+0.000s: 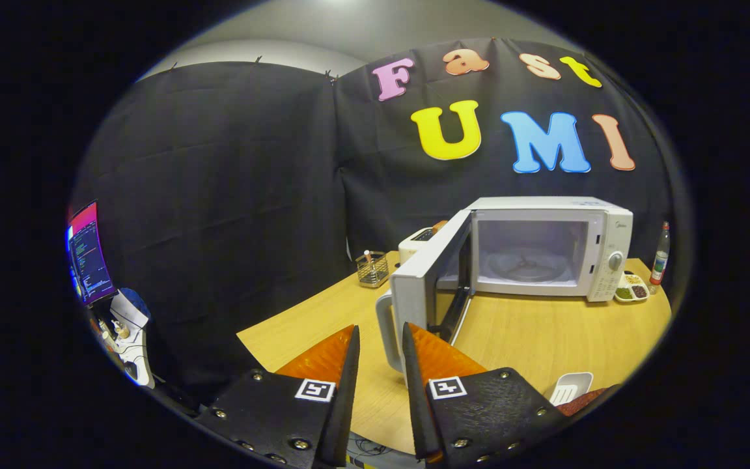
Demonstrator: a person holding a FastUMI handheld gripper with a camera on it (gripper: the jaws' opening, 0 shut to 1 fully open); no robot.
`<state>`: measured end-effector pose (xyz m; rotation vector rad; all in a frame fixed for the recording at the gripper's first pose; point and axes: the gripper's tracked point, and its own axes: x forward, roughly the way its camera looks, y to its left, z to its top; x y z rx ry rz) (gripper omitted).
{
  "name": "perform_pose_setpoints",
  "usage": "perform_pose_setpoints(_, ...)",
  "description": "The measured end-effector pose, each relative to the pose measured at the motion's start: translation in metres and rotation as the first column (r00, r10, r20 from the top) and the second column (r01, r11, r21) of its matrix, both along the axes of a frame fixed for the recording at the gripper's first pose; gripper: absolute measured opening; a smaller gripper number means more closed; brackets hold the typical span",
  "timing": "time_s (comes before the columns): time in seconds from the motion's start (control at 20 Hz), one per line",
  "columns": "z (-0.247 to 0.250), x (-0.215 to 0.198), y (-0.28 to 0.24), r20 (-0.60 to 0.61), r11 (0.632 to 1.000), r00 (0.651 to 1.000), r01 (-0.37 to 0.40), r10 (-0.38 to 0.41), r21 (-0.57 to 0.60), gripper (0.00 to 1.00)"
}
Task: Open the microwave, put the food inside, and close the microwave door.
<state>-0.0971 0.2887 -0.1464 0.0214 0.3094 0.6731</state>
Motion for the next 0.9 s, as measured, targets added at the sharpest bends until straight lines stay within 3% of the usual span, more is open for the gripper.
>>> perform_pose_setpoints(0.15,0.013,0.010,-0.042,0.044,0.998,0.997,0.066,-0.065,0.000,0.96)
perform_pose_setpoints(0.4,0.009,0.029,-0.119,0.079,0.975,0.973,0.219,-0.215,-0.036,0.97)
perform_pose_setpoints(0.7,-0.023,0.039,-0.201,0.000,0.922,0.924,0.381,-0.382,-0.066,0.98)
perform_pose_setpoints(0.9,-0.061,0.040,-0.242,-0.102,0.877,0.871,0.476,-0.480,-0.069,0.98)
